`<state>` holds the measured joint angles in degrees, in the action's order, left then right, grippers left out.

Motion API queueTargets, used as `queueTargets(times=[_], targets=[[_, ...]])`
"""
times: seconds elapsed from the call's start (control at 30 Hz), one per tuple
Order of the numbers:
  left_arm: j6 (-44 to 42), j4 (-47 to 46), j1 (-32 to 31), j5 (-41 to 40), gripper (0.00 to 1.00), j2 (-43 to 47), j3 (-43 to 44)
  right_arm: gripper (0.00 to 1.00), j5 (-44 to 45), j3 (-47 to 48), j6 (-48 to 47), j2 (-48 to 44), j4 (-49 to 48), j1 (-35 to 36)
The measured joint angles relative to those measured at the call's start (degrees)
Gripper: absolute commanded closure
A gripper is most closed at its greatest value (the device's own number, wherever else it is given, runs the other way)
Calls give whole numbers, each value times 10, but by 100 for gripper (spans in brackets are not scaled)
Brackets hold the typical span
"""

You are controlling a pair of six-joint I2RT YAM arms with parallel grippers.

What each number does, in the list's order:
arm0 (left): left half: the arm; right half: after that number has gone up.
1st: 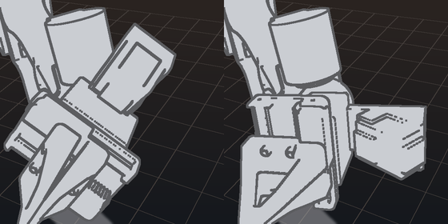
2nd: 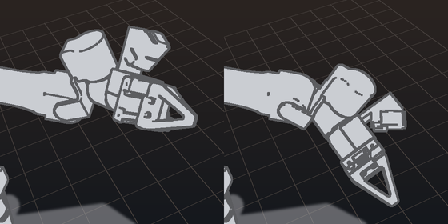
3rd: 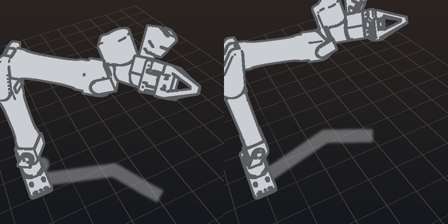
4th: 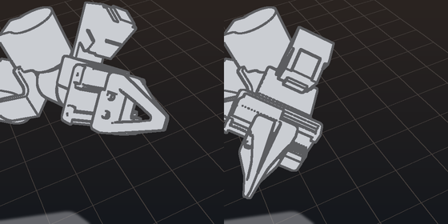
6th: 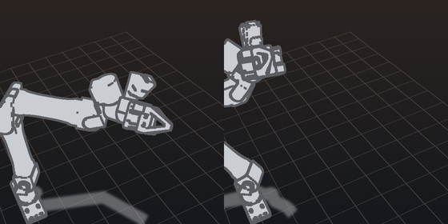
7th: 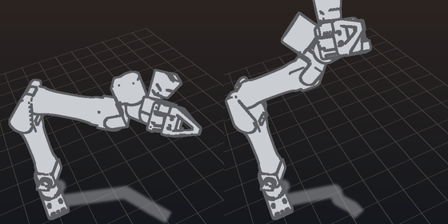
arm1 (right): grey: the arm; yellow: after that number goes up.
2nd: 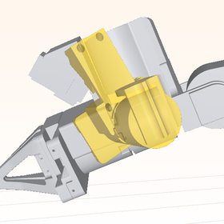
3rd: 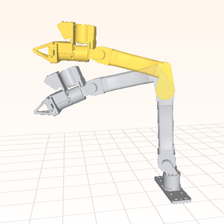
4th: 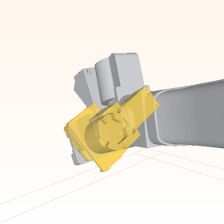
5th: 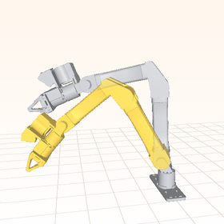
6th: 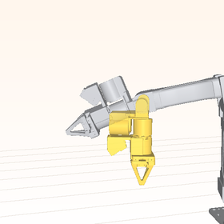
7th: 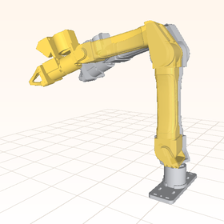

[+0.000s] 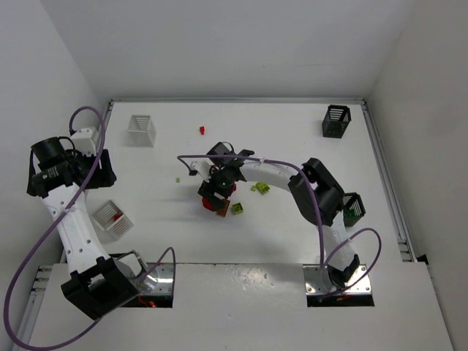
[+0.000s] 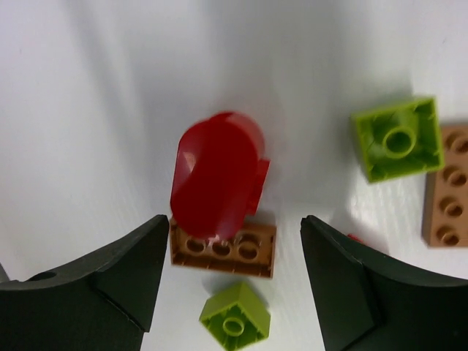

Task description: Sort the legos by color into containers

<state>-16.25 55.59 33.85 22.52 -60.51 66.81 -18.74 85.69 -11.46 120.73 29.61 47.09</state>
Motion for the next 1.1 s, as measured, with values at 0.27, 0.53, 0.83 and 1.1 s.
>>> queueTargets(times=[0.27, 0.53, 0.83, 1.1], targets=[[-3, -1, 0, 0, 34, 5, -6, 27, -8, 39, 12, 44, -8, 6], [-6, -3, 0, 5, 34, 10, -20, 65, -8, 36, 11, 48, -11, 12], [-64, 34, 0, 157, 34, -8, -22, 91, -19, 34, 20, 33, -31, 9], [-74, 57, 1, 328, 34, -71, -20, 94, -67, 58, 61, -61, -129, 7]])
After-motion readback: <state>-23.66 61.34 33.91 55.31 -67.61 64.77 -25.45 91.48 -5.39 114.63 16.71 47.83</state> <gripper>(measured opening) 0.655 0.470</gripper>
